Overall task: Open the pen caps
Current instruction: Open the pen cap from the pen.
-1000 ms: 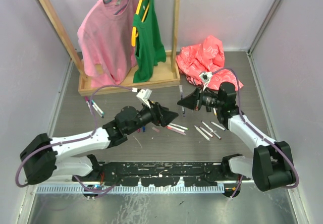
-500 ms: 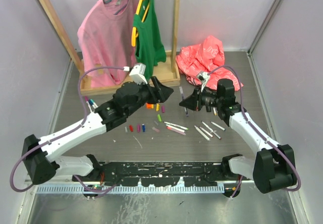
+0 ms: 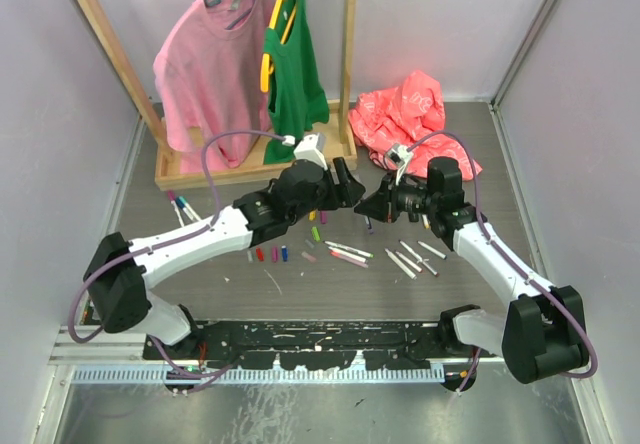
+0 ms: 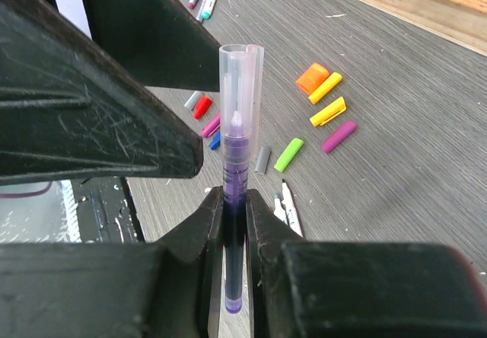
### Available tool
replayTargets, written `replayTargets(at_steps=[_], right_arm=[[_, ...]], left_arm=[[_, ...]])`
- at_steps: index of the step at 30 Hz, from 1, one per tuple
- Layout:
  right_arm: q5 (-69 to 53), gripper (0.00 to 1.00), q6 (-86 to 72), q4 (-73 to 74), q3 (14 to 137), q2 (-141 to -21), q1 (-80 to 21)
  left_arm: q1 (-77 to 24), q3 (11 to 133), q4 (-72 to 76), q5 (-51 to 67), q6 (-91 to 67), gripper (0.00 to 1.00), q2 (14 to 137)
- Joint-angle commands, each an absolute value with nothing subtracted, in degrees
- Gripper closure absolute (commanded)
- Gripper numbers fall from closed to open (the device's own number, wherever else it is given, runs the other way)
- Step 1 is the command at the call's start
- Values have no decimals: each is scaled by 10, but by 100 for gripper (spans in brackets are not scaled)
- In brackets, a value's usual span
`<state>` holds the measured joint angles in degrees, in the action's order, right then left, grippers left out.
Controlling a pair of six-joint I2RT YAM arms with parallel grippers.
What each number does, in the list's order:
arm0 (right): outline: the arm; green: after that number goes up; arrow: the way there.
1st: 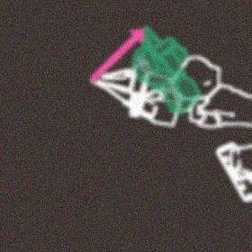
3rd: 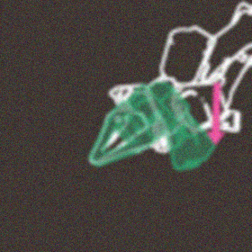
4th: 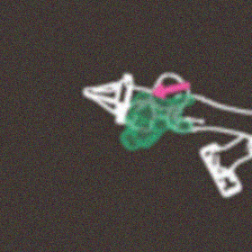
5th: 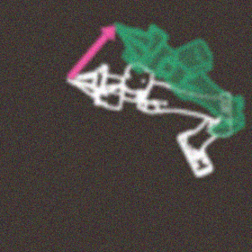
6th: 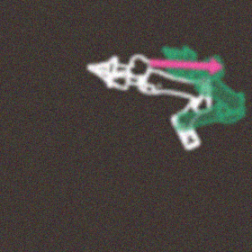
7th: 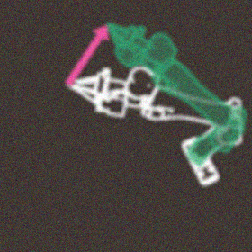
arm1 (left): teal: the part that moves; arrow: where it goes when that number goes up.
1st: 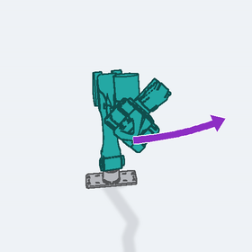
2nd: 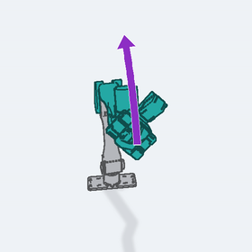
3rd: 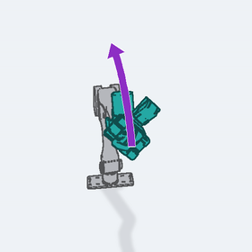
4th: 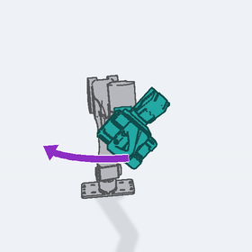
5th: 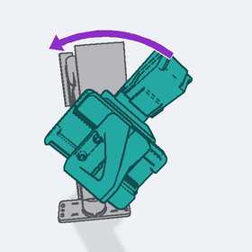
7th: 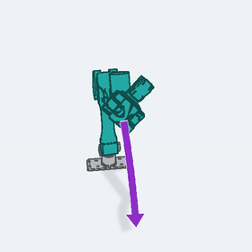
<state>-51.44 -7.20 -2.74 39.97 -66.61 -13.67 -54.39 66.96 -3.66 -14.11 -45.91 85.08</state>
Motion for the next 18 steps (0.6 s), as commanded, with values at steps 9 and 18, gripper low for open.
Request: replayTargets(at_steps=[9,18], right_arm=[[-508,99,-51,-33,426,-655,-145],[-499,99,-39,-23,428,-653,-147]], left_arm=[[-545,733,1,-181,-472,41,885],[-546,752,-2,-154,-478,71,912]])
